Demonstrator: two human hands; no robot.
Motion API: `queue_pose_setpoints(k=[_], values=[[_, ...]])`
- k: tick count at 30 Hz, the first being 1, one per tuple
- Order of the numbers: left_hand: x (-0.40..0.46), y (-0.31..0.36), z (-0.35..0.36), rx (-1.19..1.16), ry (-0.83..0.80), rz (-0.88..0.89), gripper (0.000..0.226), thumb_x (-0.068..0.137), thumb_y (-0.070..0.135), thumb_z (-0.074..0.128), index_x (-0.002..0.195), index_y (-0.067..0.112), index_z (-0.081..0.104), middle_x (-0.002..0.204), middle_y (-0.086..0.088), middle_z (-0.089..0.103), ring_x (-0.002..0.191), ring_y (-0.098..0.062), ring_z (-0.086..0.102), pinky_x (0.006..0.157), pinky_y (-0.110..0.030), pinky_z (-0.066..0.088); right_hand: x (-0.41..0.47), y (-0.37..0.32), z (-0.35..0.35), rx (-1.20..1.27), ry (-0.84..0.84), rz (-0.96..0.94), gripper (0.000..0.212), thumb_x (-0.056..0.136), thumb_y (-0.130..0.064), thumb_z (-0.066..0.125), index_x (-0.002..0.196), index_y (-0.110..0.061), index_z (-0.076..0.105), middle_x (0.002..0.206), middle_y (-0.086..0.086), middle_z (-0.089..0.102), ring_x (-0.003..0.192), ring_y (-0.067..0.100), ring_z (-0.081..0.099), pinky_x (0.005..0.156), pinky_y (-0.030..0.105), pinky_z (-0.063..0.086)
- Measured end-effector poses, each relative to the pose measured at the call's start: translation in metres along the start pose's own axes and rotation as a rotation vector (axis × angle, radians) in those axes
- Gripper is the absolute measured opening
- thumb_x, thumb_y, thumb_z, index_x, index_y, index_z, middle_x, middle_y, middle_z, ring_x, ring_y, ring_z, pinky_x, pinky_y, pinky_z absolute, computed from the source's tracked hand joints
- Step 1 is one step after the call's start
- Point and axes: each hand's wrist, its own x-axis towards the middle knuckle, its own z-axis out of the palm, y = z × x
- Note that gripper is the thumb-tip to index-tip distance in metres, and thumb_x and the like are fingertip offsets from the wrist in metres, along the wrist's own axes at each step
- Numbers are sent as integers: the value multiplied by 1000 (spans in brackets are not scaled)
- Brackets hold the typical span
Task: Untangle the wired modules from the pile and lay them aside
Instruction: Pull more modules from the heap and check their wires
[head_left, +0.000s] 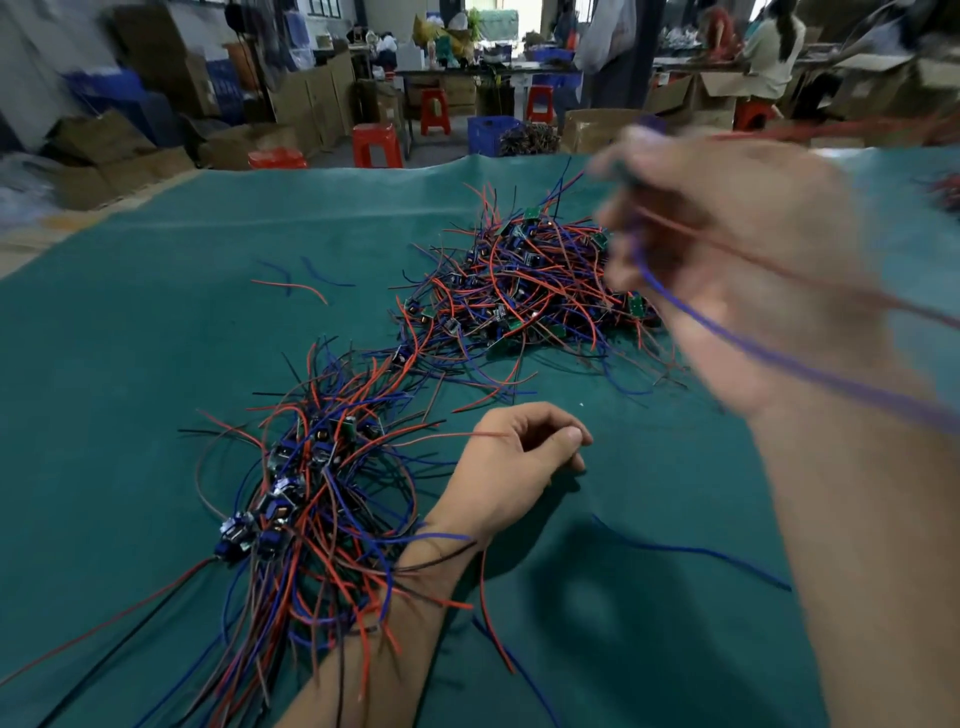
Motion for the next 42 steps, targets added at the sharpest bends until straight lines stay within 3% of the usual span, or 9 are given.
queue_pose_setpoints(k=[7,9,12,15,19,25,33,37,42], values=[[1,-1,-1,7,30,-1,29,93,-2,59,76,20,67,60,8,67,51,2,55,50,-14,42,37,63,76,-988,-692,254,45,89,-52,72,82,-8,77,74,2,77,66,15,71,51,23,50],[2,-1,-1,-4,17,-4,26,94,0,57,80,19,67,63,5,68,55,-2,56,51,-16,42,57,81,64,-1243,-619,155,17,88,-29,73,93,-15,80,91,8,78,89,24,74,71,27,56],[1,0,-1,-26,8,-12,24,95,0,57,85,19,67,63,5,67,57,-5,56,53,-17,42,80,108,39,-1529,-516,80,39,85,-3,58,119,-17,72,124,13,67,115,34,63,95,40,54],[0,1,-2,-26,0,-14,19,96,1,56,90,15,68,64,6,67,59,-6,55,52,-17,42,89,132,14,-1727,-489,72,37,93,-7,57,129,-14,61,131,12,51,123,37,52,88,46,52],[1,2,-2,-36,5,-17,14,96,0,57,95,7,68,65,2,66,57,-6,54,51,-18,41,88,148,-3,-1773,-366,-59,23,93,-9,65,115,-15,64,119,8,57,115,34,55,71,43,45],[1,2,-2,-45,11,-35,14,95,-1,56,96,4,69,64,2,66,54,-4,53,50,-16,40,89,127,-27,-1360,-79,-48,11,85,-28,81,96,-26,79,94,-1,73,105,28,63,89,38,53],[0,2,-2,-55,24,-51,12,96,1,56,99,5,67,69,-2,69,56,-6,53,53,-16,43,52,55,-76,-461,409,-116,14,88,-12,77,95,-24,76,86,-7,74,77,8,69,68,26,55],[0,5,0,-94,58,-44,18,103,8,49,106,-2,63,76,-12,70,58,-11,53,52,-18,42,12,48,-83,-26,339,84,19,90,2,66,92,-15,73,90,3,76,78,15,68,66,23,55],[1,8,2,-223,91,-57,33,110,21,34,116,1,60,78,-16,70,50,-9,54,45,-20,41,-31,81,-75,310,148,336,20,80,-2,62,82,-16,76,99,7,78,83,13,70,71,21,56]])
